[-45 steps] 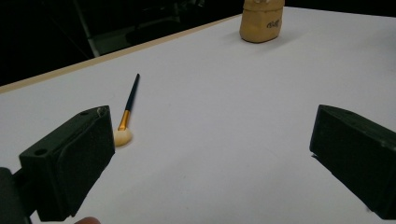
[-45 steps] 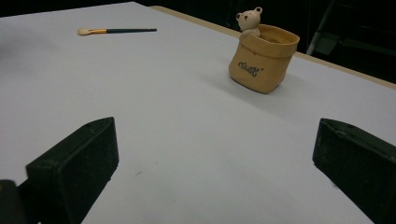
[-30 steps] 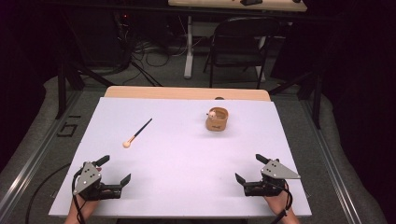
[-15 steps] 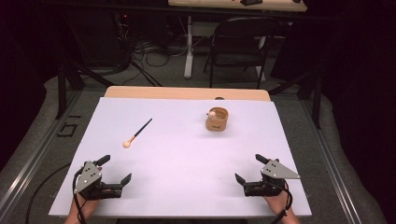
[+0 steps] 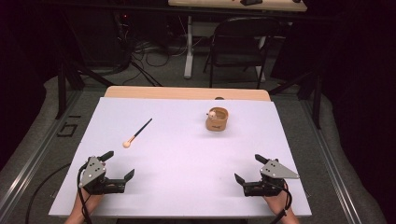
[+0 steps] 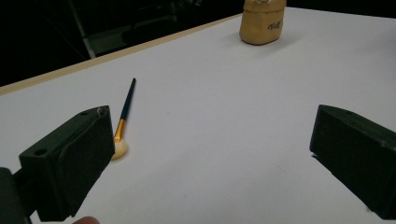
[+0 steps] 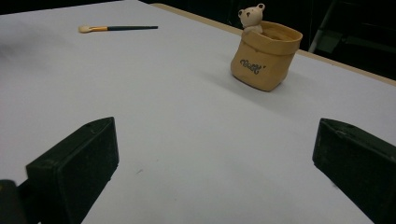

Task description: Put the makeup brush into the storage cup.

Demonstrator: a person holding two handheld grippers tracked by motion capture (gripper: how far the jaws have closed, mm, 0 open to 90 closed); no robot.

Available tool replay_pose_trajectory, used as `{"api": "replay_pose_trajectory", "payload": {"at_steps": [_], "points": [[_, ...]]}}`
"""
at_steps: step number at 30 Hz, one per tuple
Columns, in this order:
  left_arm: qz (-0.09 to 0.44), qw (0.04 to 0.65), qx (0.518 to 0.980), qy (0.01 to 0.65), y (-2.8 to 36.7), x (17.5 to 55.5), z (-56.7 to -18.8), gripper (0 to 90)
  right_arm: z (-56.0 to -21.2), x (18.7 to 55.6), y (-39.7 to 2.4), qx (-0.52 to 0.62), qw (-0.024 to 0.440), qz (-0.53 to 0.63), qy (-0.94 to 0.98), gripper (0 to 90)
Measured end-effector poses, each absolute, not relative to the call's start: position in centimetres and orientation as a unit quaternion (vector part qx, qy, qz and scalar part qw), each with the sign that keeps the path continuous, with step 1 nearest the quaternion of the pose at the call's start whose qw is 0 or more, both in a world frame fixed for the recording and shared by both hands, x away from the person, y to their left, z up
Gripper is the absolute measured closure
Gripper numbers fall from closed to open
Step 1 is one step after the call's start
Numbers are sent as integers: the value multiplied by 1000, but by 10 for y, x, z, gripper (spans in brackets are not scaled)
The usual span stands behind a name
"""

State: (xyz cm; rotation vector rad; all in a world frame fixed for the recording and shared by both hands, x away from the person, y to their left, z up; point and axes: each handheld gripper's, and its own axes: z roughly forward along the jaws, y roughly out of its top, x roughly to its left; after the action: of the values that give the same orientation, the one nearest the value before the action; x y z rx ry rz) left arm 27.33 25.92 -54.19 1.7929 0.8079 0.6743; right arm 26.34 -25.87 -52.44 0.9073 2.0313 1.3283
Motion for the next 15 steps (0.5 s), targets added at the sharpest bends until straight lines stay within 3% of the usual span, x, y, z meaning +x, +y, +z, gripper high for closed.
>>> {"api": "replay_pose_trajectory", "payload": {"at_steps": [15], "points": [[284,503,742,341,258,287,-541,0,-525,264,-259,336,273,495,754,0]]}}
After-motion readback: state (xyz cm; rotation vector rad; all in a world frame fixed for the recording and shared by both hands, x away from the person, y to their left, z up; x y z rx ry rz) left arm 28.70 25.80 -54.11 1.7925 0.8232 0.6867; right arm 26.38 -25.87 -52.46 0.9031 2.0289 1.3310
